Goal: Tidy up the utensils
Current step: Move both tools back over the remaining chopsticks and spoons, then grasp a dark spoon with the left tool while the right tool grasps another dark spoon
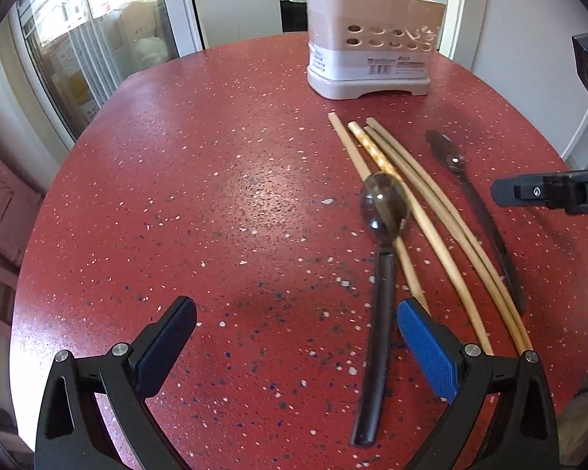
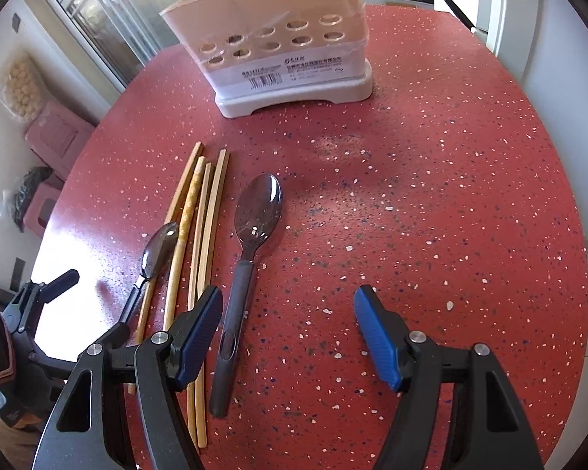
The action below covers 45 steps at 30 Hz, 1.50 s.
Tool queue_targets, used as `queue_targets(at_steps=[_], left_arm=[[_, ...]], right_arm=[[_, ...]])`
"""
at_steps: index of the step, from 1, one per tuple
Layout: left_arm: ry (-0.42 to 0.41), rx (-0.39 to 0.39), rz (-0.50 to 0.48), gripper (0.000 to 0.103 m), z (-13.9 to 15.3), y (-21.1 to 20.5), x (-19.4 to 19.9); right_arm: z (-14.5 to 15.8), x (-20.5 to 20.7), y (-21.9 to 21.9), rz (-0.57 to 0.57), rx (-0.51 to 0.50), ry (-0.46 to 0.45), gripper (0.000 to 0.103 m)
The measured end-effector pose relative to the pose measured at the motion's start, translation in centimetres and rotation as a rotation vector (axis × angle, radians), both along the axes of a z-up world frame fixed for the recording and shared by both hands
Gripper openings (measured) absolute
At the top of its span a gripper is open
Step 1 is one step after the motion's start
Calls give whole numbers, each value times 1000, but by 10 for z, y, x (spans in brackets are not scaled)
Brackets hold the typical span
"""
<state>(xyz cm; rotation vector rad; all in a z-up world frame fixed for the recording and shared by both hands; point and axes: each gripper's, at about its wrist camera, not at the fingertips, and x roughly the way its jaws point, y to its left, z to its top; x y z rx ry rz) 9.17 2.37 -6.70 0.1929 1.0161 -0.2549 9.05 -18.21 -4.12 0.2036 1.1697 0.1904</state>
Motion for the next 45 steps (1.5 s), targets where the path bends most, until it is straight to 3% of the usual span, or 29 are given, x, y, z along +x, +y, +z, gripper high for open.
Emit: queue_targets(at_steps=[9, 17, 22, 24, 30, 33, 38, 44, 45], left_arm=[[14, 10, 12, 103, -4, 3, 21], [22, 80, -20, 103, -1, -13, 34], [67, 84, -92, 100, 5, -27, 42], [89, 89, -116, 95, 7, -33, 45], [129, 146, -133, 95, 9, -42, 51], [157, 149, -116, 95, 10, -44, 56], [186, 160, -100, 95, 10, -47, 64], [237, 123, -125, 67, 13, -58, 65], [251, 101, -126, 56, 13, -60, 66]], right_arm=[[-8, 23, 25, 28, -115, 35, 73], [-9, 37, 59, 75, -243, 59, 61], [-9, 47, 68, 103, -249, 100, 54], [-8, 50, 69, 112, -247, 107, 46], [-5, 58, 78, 142, -243, 115, 24], [-3, 59, 77, 157, -238, 115, 17], [-3, 59, 74, 181, -223, 102, 14], [-4, 36, 48, 197, -157, 60, 13], [-4, 34, 45, 197, -146, 56, 13]])
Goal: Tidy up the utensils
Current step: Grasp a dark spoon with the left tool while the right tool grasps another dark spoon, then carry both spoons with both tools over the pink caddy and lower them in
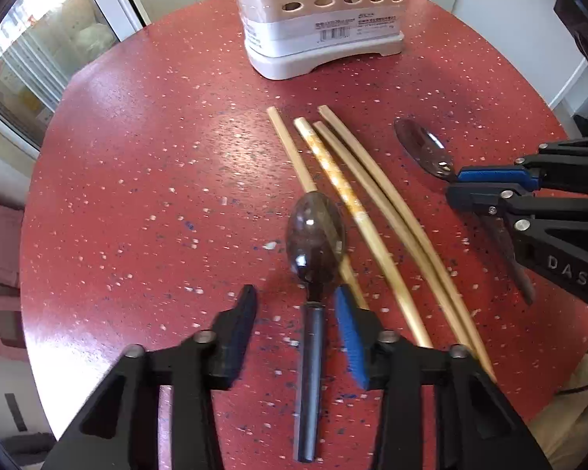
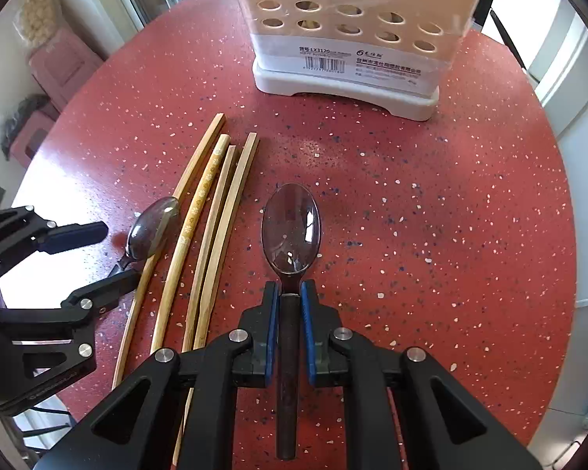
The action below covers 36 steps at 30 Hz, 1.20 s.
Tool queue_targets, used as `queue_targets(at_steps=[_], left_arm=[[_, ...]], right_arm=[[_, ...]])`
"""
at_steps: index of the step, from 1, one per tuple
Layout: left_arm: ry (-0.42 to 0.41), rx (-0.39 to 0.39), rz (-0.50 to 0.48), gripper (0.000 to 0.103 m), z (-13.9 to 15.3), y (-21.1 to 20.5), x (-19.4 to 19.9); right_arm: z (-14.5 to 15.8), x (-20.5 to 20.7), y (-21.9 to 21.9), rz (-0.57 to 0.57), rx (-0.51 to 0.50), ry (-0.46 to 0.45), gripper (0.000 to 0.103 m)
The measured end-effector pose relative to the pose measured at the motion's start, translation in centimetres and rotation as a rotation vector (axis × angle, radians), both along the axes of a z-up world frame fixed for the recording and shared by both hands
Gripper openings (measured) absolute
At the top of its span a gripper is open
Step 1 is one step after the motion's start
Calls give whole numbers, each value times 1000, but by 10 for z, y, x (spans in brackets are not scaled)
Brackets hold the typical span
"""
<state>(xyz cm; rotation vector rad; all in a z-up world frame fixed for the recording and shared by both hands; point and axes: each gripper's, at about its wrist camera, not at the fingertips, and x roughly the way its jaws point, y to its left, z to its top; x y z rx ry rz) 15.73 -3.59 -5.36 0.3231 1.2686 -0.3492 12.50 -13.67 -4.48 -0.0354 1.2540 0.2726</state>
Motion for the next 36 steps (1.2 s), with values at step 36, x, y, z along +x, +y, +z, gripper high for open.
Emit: queue_targets(at_steps=[36], left_arm=[[-546, -339, 280, 41, 118, 33, -43]], right_arm=[[103, -42, -102, -96, 327, -335, 13]])
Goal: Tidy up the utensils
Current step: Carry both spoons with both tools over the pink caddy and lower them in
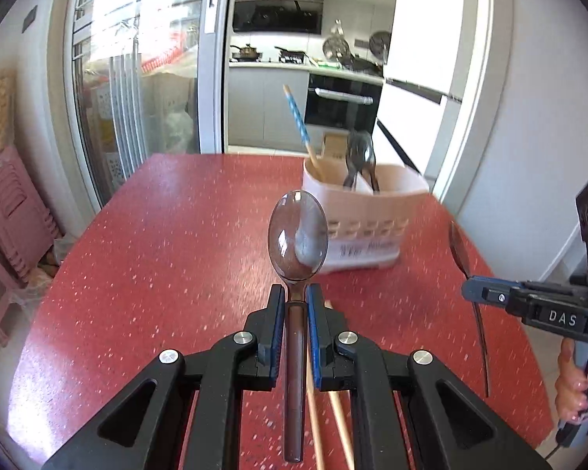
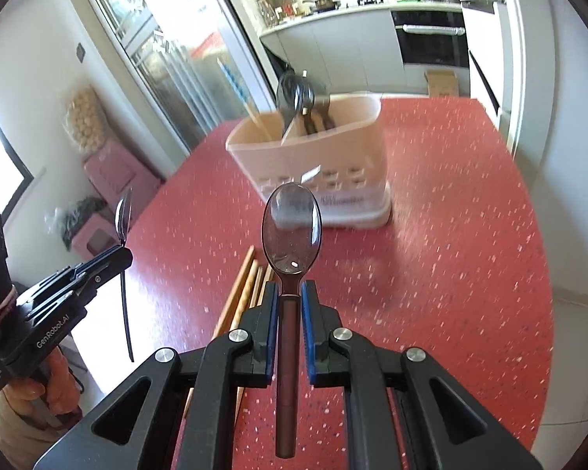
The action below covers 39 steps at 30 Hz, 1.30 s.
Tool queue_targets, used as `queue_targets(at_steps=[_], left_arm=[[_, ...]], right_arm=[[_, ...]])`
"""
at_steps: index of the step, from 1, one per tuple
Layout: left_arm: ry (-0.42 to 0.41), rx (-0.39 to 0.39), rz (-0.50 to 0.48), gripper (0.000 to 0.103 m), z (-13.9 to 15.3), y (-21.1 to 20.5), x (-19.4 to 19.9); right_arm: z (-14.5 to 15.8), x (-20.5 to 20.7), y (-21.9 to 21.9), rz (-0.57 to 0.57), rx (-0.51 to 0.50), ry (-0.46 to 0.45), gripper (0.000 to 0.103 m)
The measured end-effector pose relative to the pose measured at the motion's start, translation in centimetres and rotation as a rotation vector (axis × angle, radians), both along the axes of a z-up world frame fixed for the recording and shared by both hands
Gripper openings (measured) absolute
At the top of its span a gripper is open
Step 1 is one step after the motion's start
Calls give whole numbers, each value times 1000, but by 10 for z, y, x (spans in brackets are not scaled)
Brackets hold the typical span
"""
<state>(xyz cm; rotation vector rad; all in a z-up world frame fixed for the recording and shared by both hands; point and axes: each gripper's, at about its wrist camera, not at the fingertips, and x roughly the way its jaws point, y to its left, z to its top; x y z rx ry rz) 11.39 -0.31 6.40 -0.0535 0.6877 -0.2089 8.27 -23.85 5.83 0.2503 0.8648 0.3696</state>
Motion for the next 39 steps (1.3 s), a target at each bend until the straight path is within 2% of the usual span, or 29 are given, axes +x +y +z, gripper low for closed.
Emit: queue_targets(at_steps=[7, 20, 28, 33, 39], left_arm=[[-43, -85, 17, 41, 17, -1, 34], [-139, -213, 41, 41, 57, -7, 118], [-214, -200, 47, 41, 59, -25, 161], [-261, -159, 60, 41, 44, -36, 176], [-316, -103, 73, 41, 26, -45, 175]], right_arm=[[27, 25, -9, -46, 22, -60, 13], [66, 97, -23, -121, 96, -172, 13], [74, 143, -21, -160, 82, -267, 13], [64, 162, -11, -178, 4, -353, 13], [43, 170, 3, -201, -100, -432, 12]])
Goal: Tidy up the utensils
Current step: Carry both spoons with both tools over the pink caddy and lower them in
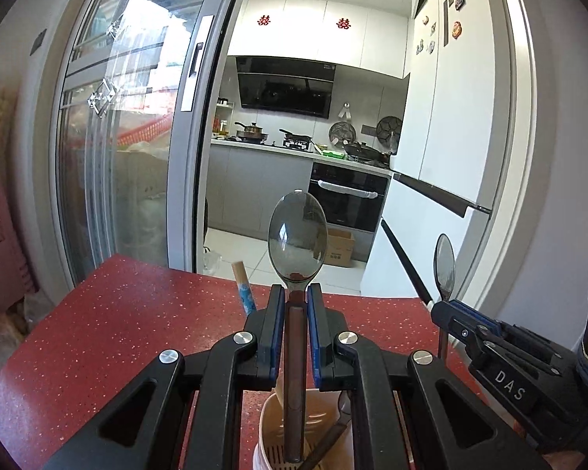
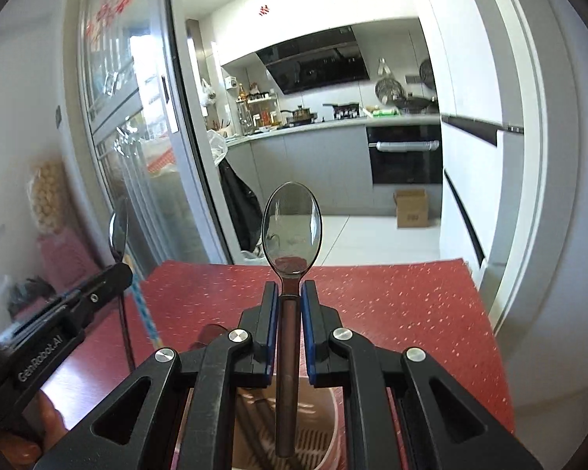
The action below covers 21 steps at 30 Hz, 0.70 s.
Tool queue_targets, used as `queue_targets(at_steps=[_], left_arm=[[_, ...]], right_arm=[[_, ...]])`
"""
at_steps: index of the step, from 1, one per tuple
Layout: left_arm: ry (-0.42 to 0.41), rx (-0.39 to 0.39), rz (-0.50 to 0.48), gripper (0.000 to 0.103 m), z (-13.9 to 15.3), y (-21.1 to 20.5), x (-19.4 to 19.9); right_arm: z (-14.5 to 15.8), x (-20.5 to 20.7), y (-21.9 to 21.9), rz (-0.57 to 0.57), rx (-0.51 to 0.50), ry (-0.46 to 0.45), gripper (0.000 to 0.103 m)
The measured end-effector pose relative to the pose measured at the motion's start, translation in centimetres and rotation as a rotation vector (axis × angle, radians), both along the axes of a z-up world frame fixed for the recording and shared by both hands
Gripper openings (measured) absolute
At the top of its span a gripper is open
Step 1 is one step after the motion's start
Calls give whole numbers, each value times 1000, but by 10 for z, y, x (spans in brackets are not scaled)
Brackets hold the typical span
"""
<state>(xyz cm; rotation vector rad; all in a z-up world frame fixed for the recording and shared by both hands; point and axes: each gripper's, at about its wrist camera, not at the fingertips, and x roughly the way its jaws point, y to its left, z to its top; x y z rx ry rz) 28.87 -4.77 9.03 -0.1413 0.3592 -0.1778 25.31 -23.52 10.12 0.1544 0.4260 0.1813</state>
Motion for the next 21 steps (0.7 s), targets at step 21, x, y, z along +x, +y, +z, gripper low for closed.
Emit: queue_targets(at_steps=[21], left_arm=[[44, 88, 19, 41, -42, -7, -15]], right_arm=[[-41, -27, 31, 56, -186, -65, 13]])
